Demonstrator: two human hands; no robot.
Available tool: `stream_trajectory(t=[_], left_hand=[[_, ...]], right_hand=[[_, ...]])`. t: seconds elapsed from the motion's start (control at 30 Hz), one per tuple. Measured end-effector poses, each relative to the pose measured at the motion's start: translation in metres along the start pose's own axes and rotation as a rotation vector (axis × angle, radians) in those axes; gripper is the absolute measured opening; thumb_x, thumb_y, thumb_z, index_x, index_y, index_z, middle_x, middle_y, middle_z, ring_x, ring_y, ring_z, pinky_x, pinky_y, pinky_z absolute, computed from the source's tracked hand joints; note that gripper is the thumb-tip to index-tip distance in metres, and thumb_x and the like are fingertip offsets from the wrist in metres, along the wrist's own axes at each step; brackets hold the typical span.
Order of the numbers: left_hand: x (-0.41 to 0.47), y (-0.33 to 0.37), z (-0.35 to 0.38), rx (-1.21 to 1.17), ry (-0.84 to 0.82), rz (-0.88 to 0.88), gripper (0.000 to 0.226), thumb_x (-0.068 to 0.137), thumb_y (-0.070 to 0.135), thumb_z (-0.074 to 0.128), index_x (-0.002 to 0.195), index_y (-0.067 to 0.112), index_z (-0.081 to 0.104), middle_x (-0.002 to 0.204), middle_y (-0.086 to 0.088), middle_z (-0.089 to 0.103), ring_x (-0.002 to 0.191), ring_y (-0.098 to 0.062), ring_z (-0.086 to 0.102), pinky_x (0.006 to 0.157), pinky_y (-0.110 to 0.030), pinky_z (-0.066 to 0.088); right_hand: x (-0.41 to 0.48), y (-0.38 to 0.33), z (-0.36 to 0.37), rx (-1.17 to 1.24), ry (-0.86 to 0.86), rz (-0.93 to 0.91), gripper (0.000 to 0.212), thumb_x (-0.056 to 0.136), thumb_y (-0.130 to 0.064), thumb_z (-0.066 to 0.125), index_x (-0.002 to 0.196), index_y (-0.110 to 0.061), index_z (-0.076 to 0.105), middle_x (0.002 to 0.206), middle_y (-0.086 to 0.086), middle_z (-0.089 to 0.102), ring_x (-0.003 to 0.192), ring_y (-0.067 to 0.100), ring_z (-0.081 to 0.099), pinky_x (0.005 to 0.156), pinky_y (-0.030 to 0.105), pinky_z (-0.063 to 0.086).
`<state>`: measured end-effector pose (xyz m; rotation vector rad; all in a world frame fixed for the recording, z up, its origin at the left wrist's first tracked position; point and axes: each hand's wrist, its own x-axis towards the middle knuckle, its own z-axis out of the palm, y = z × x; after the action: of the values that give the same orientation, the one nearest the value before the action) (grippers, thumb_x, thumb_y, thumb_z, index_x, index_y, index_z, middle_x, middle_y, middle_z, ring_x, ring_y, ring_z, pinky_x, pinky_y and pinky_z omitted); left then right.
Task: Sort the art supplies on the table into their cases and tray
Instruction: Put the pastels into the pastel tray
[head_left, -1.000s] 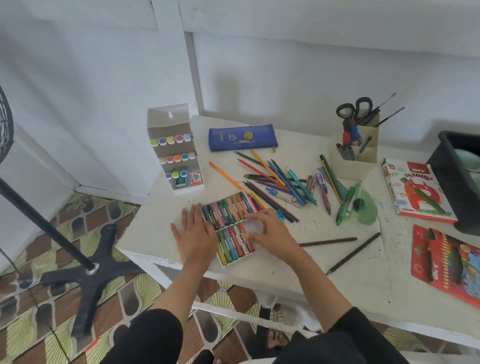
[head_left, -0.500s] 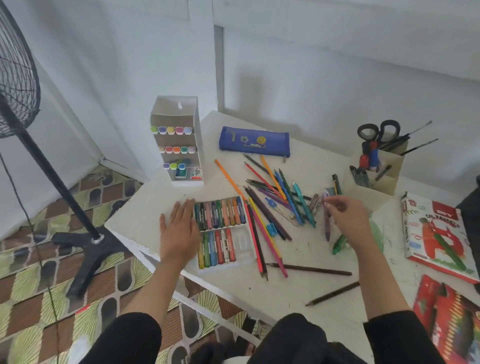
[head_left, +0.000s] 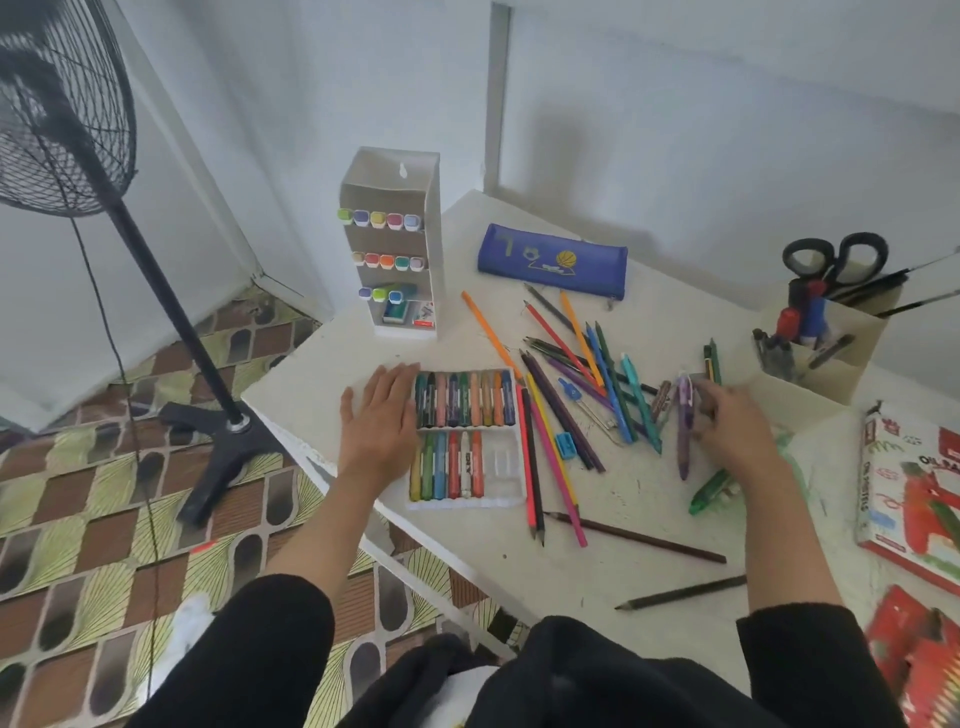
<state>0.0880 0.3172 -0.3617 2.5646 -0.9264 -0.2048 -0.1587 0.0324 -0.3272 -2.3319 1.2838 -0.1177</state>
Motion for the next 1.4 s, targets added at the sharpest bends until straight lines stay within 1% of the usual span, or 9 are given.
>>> stream_trajectory(t=[0.17,0.6,0.8,0.9,0.97,1.07,1.17,1.27,1.4], left_hand=[[-0.002,0.004,-0.002,-0.014,0.021,0.004,0.046,0.102,0.024,0.023,0.147,0.027,0.026,0.154,0.004,0.026,0.145,-0.013,0.012,0.118,-0.045,-0.001],[-0.003,0.005,-0.003,-0.022,0.036,-0.005,0.045,0.102,0.023,0.025,0.147,0.027,0.027,0.154,0.003,0.027,0.145,-0.014,0.013,0.117,-0.044,-0.001],[-0.003,0.004,-0.003,-0.034,0.038,0.005,0.045,0.102,0.023,0.026,0.147,0.027,0.029,0.153,0.002,0.029,0.145,-0.015,0.015,0.118,-0.045,0.001],[-0.002,0.004,-0.002,-0.037,0.041,0.004,0.045,0.102,0.023,0.027,0.147,0.027,0.029,0.153,0.002,0.030,0.144,-0.015,0.015,0.118,-0.045,0.001],[-0.001,0.003,-0.002,-0.035,0.042,0.004,0.045,0.102,0.024,0.027,0.147,0.028,0.029,0.153,0.002,0.030,0.144,-0.015,0.015,0.118,-0.045,0.000],[-0.001,0.001,0.000,-0.031,0.038,0.006,0.045,0.102,0.025,0.026,0.147,0.028,0.028,0.153,0.002,0.030,0.145,-0.015,0.016,0.118,-0.045,0.000],[-0.001,0.001,0.000,-0.022,0.038,0.011,0.048,0.099,0.030,0.022,0.147,0.028,0.028,0.153,0.002,0.029,0.145,-0.015,0.015,0.118,-0.045,0.000],[-0.002,0.003,-0.002,-0.033,0.034,-0.004,0.045,0.102,0.026,0.026,0.147,0.028,0.028,0.154,0.003,0.028,0.145,-0.015,0.014,0.118,-0.044,-0.001],[-0.003,0.005,-0.003,-0.033,0.036,-0.010,0.046,0.102,0.024,0.028,0.147,0.028,0.027,0.154,0.004,0.028,0.145,-0.014,0.013,0.118,-0.043,-0.002]], right_hand=[[0.011,0.000,-0.004,-0.040,-0.126,-0.002,0.080,0.077,0.003,0.067,0.145,-0.021,0.033,0.123,0.020,0.048,0.112,0.035,0.050,0.094,0.038,0.040],[0.007,0.005,-0.008,0.069,-0.045,-0.057,0.080,0.066,-0.003,0.081,0.132,-0.012,0.039,0.095,0.010,0.043,0.082,0.021,0.045,0.072,0.029,0.032],[-0.008,-0.003,-0.011,0.137,0.024,-0.093,0.083,0.067,-0.001,0.080,0.130,-0.018,0.028,0.111,0.015,0.048,0.089,0.025,0.052,0.077,0.035,0.041],[-0.019,-0.012,-0.017,0.190,0.071,-0.120,0.081,0.071,-0.001,0.077,0.132,-0.021,0.028,0.105,0.008,0.053,0.085,0.022,0.056,0.080,0.037,0.046],[-0.027,-0.022,-0.020,0.334,0.087,-0.092,0.076,0.075,0.001,0.074,0.133,-0.022,0.031,0.091,0.002,0.055,0.073,0.016,0.058,0.070,0.030,0.046],[-0.039,-0.036,-0.022,0.768,0.040,-0.016,0.071,0.078,0.006,0.069,0.132,-0.027,0.037,0.091,0.002,0.062,0.076,0.017,0.065,0.062,0.020,0.052],[-0.047,-0.044,-0.013,1.156,-0.116,0.061,0.060,0.085,0.013,0.054,0.132,-0.023,0.046,0.099,0.009,0.068,0.082,0.017,0.068,0.069,0.020,0.056],[-0.050,-0.050,-0.003,1.284,-0.268,0.096,0.043,0.090,0.014,0.043,0.125,-0.005,0.058,0.101,0.012,0.068,0.079,0.013,0.067,0.073,0.020,0.056],[-0.055,-0.062,0.012,1.347,-0.362,0.165,0.033,0.091,0.013,0.041,0.112,0.000,0.064,0.093,0.014,0.068,0.077,0.014,0.065,0.070,0.020,0.056]])
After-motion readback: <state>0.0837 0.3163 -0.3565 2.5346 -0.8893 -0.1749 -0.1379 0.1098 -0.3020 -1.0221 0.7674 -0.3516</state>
